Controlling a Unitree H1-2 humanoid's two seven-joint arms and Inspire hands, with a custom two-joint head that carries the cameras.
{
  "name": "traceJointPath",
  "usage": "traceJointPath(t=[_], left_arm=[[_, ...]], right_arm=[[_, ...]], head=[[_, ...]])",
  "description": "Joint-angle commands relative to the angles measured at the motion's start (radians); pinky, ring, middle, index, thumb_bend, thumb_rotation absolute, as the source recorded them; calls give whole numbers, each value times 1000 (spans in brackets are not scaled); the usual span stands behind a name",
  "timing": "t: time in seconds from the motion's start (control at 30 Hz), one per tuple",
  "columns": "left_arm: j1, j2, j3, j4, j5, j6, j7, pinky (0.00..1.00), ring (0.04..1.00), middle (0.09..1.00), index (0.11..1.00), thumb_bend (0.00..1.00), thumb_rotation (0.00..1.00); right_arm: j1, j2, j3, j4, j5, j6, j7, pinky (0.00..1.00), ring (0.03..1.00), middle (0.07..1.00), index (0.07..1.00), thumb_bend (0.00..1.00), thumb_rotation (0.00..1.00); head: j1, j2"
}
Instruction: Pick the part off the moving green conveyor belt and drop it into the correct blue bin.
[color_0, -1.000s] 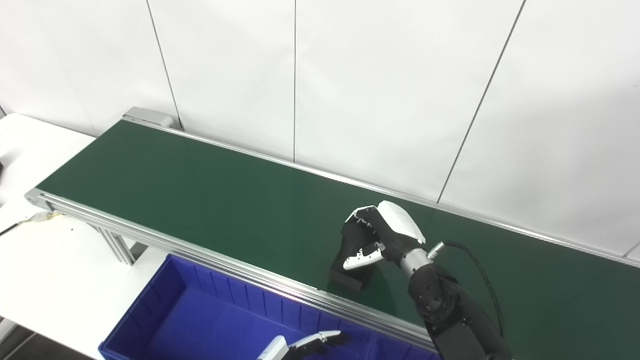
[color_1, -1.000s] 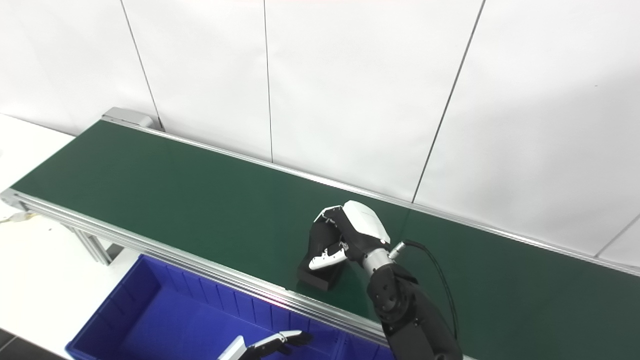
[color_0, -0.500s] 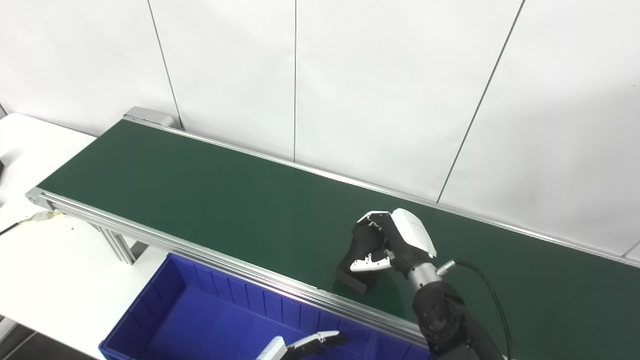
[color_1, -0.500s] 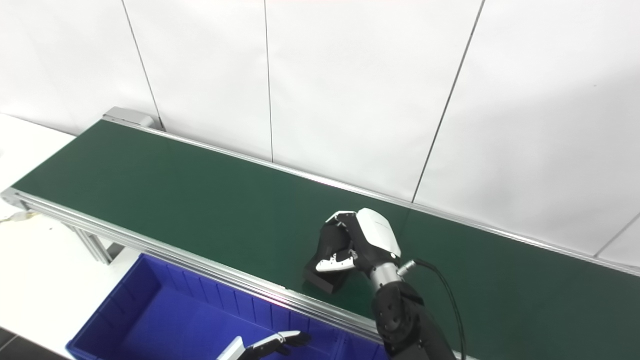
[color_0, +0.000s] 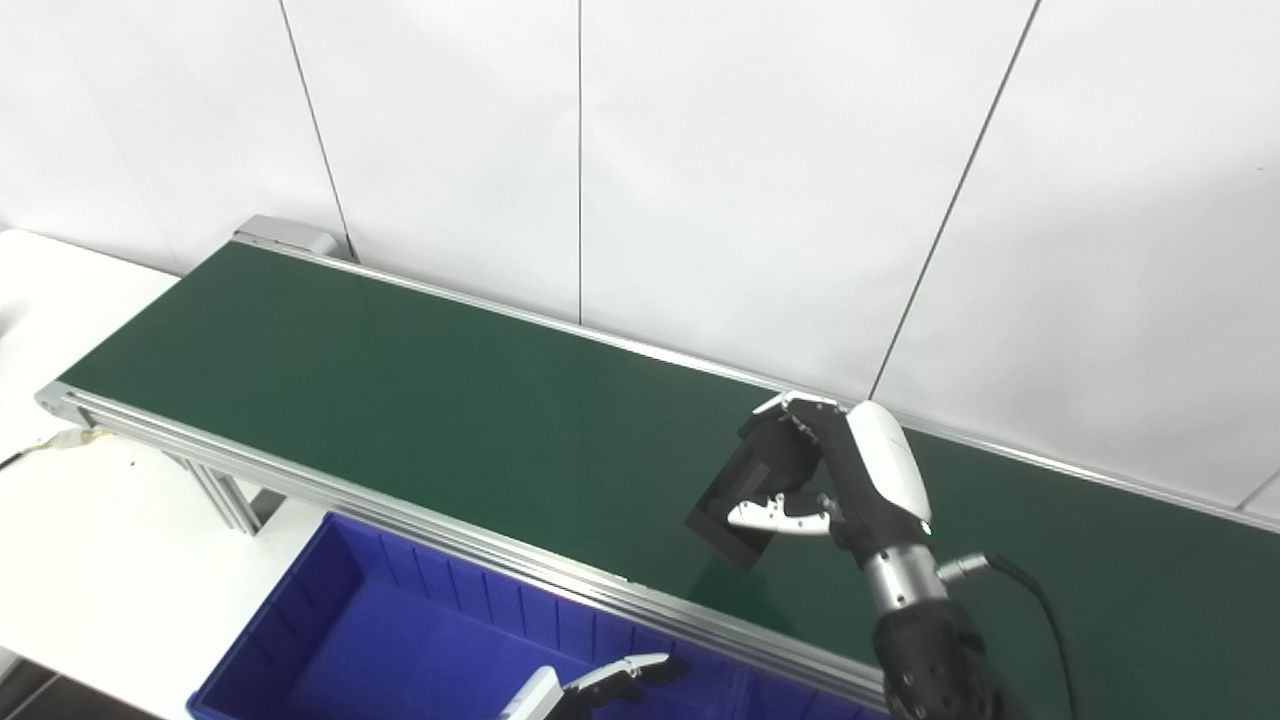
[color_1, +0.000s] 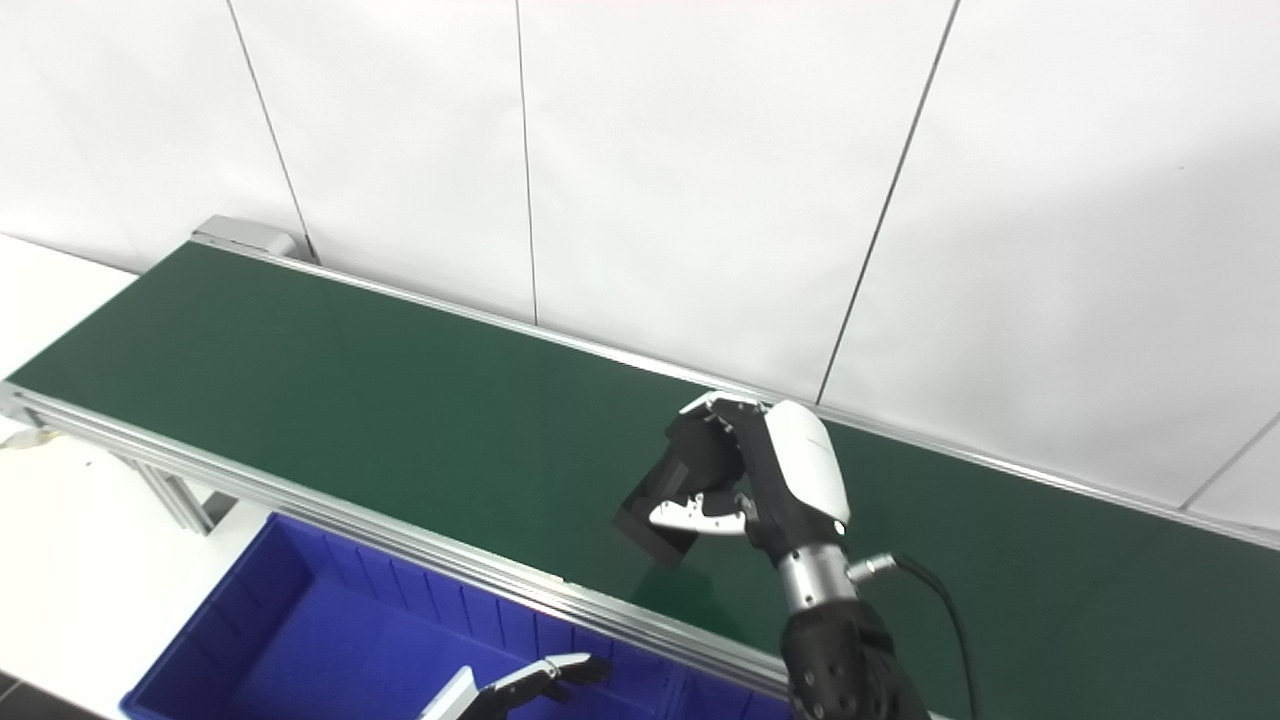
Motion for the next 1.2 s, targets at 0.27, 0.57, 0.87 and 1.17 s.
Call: traceJointPath(t=[0.27,0.57,0.87,1.17], left_arm=[[28,-2,24,-71,-3,-32,-6,688,760,784,779,919,496],[45,-6,39,-112,-18,-26,-34,721,781,802,794,865,517],[59,-23,75,-180,-11,33,-99,740,802,820,803,825,535],[41,-35,102,-205,-6,83,-162,741,811,839,819,801,528]], right_arm=[[80,-22,-51,-241,31,75,93,319,371,466,533,512,0],[193,-64,-56,-332,33,85,149,278,359,446,540,509,0],[293,-110,-52,-358,32,83,181,285,361,445,531,512,0],[348,-144,-48,-341,35,53,182,270,360,443,529,511,0]], head=[[-80,63],[-120,120],[-117,164],[-121,191]])
